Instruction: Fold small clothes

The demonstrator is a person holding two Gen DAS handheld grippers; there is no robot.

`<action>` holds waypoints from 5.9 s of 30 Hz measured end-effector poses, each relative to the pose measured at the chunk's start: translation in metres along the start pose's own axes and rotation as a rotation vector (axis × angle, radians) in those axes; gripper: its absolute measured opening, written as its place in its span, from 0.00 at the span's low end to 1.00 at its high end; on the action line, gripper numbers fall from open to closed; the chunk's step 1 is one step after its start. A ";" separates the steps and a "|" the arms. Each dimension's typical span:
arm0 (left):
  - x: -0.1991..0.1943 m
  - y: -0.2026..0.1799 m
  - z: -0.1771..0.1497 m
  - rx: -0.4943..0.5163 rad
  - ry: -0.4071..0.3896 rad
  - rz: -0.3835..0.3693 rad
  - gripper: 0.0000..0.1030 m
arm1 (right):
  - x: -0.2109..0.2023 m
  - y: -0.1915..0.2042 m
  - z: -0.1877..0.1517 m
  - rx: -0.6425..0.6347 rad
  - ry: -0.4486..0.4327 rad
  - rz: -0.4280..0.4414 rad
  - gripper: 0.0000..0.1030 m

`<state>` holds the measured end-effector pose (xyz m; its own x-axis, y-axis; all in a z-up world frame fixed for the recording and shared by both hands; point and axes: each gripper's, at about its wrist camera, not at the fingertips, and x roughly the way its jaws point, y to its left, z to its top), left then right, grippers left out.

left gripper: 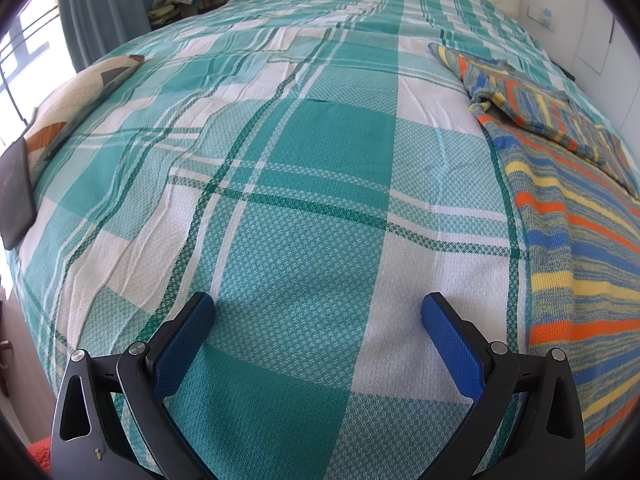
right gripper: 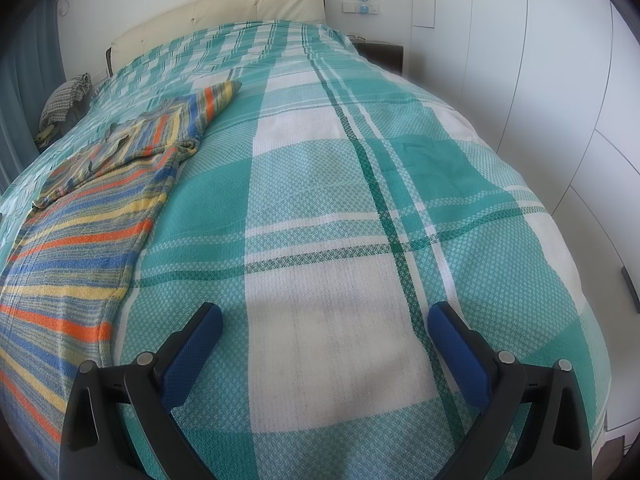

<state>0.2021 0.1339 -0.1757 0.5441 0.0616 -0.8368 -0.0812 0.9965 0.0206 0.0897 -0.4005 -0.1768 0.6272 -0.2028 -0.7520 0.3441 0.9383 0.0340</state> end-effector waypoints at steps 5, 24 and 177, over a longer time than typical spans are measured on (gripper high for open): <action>0.000 0.000 0.000 0.000 0.000 0.000 1.00 | 0.000 0.000 0.000 0.000 0.000 0.000 0.99; 0.000 0.000 0.000 0.000 0.002 0.001 1.00 | 0.000 0.000 0.000 -0.001 0.000 -0.001 0.99; 0.047 -0.100 0.138 0.243 0.154 -0.269 0.70 | 0.096 0.160 0.147 -0.327 0.414 0.520 0.46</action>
<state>0.3508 0.0451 -0.1422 0.3862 -0.1940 -0.9018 0.2573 0.9615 -0.0967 0.3075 -0.3114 -0.1470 0.3156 0.3521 -0.8812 -0.1923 0.9331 0.3040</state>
